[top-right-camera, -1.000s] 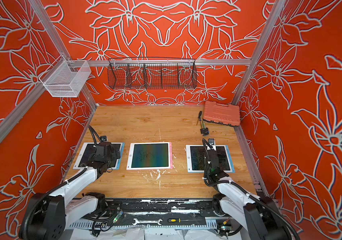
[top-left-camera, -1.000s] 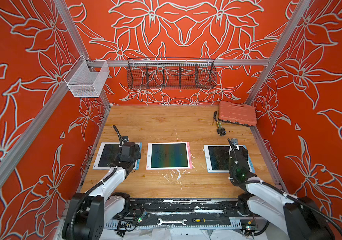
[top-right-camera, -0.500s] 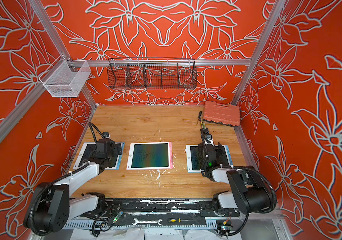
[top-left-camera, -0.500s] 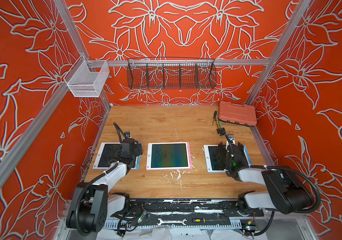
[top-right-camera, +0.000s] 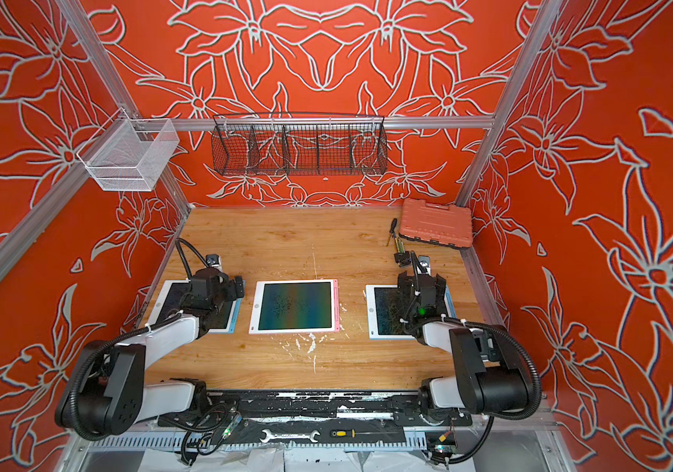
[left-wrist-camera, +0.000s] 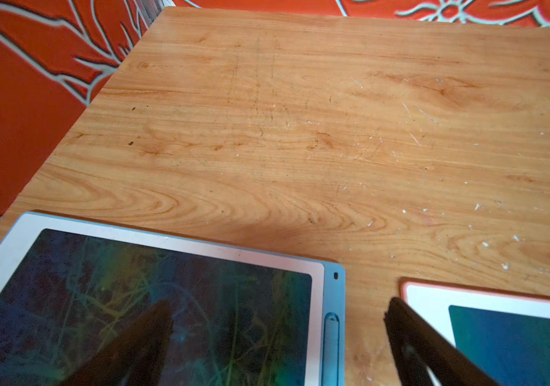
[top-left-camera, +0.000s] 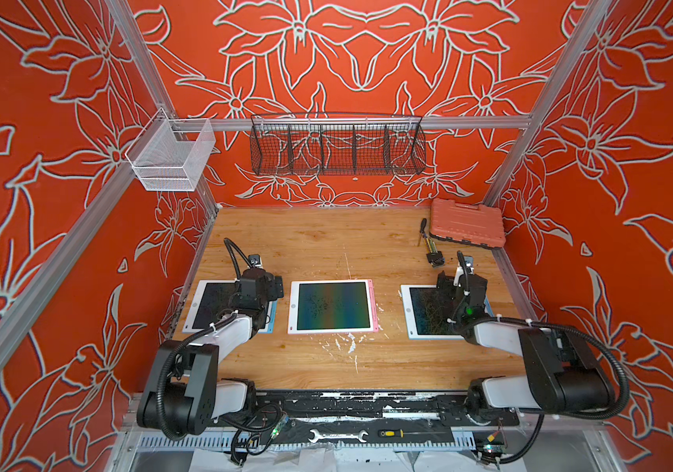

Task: Place the stylus back onto the writing tablet
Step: Reset both arms

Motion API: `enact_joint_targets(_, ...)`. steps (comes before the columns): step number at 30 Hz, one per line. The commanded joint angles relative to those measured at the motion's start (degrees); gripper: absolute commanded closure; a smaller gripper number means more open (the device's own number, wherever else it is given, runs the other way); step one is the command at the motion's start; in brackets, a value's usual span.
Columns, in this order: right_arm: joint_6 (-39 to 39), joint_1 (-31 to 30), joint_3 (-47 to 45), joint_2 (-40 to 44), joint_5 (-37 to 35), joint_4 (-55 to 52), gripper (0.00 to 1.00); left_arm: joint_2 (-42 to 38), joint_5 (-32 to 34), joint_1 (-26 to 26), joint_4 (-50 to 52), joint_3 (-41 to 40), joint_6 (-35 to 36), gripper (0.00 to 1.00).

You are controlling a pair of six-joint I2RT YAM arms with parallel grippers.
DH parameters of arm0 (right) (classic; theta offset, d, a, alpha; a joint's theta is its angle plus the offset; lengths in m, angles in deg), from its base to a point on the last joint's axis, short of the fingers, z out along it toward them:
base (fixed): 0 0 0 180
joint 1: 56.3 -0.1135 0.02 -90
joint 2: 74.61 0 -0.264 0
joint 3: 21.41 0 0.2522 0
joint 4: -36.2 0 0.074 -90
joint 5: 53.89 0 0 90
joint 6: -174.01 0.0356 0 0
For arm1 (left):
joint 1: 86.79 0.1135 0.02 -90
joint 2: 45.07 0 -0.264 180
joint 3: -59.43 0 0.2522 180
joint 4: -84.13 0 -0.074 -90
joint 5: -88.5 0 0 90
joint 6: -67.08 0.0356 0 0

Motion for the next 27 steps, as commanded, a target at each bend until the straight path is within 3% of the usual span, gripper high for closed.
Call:
enact_joint_targets(1, 1.0, 0.3, 1.4, -0.7, 1.6, -1.5, 0.03, 1.5, -2.1, 1.1, -2.2, 0.6, 1.0, 0.03)
enact_joint_targets(10, 1.1, 0.3, 0.7, -0.3, 1.4, -0.7, 0.03, 1.5, -4.0, 2.1, -6.7, -2.6, 0.7, 0.03)
enact_joint_targets(11, 1.2, 0.3, -0.6, -0.7, 0.9, 2.1, 0.03, 2.1, -3.8, 2.0, -10.7, -4.3, 1.0, 0.03)
enact_joint_targets(13, 1.1, 0.3, -3.3, -2.6, 0.1, 9.9, 0.03, 1.8, -4.0, 2.1, -7.0, -2.7, 0.7, 0.03)
enact_joint_targets(15, 1.7, 0.3, -2.1, -1.0, 0.2, 4.6, 0.03, 1.8, -3.9, 2.1, -8.1, -3.1, 0.7, 0.03)
enact_joint_targets(27, 0.9, -0.1, -1.5, -1.6, 0.1, 4.5, 0.03, 1.8, -3.9, 2.1, -8.2, -3.1, 0.7, 0.03)
